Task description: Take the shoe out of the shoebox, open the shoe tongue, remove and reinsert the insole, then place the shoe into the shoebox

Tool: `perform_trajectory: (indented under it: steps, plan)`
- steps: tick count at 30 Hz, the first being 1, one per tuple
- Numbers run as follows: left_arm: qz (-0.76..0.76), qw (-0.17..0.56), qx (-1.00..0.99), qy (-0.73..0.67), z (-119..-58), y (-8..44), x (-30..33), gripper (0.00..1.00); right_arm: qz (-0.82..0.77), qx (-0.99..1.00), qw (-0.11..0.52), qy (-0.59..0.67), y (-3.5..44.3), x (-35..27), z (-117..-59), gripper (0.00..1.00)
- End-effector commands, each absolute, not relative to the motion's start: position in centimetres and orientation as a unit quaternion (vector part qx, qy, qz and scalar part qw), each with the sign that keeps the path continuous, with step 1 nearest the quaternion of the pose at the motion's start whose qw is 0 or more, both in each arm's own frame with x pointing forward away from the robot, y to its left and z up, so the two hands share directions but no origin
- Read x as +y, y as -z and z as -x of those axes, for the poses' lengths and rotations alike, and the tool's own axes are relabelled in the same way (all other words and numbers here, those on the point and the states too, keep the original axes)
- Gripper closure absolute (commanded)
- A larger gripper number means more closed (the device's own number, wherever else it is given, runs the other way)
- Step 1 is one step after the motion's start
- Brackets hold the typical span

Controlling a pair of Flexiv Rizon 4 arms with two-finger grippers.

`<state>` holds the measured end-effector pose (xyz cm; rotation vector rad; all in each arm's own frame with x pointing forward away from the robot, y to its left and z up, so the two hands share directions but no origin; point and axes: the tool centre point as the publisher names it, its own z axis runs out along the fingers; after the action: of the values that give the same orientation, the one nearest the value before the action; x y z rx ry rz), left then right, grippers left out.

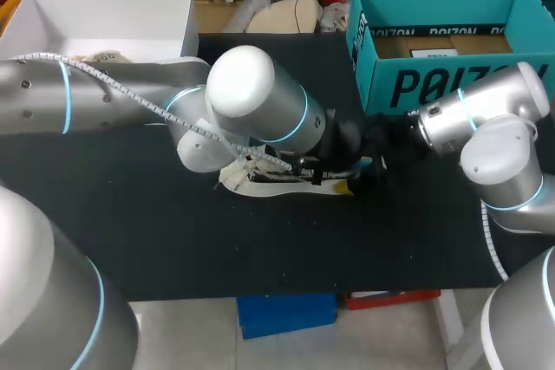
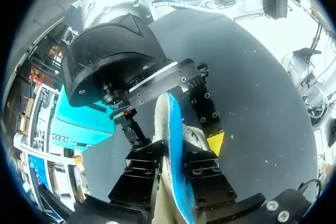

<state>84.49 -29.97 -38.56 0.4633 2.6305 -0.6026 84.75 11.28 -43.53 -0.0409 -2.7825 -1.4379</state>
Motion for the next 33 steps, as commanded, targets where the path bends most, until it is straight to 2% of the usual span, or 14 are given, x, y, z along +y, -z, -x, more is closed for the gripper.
perform_trajectory:
  steps: [1,13,23,33]
  plan:
    - [-0.166,0.201,0.940,0.220,-84.1,38.0,-29.8,1.00,0.014,-0.889,0.005,0.458,43.7,11.3,-84.8,1.00]
    - [-0.155,0.182,0.923,0.301,-81.0,32.3,-26.0,1.00,0.014,-0.889,0.005,0.458,43.7,11.3,-84.8,1.00]
    - [-0.125,0.085,0.878,0.454,-76.8,24.2,-27.1,1.00,0.014,-0.889,0.005,0.458,43.7,11.3,-84.8,1.00]
    - [-0.089,-0.021,0.784,0.614,-72.8,13.8,-28.0,1.00,0.014,-0.889,0.005,0.458,43.7,11.3,-84.8,1.00]
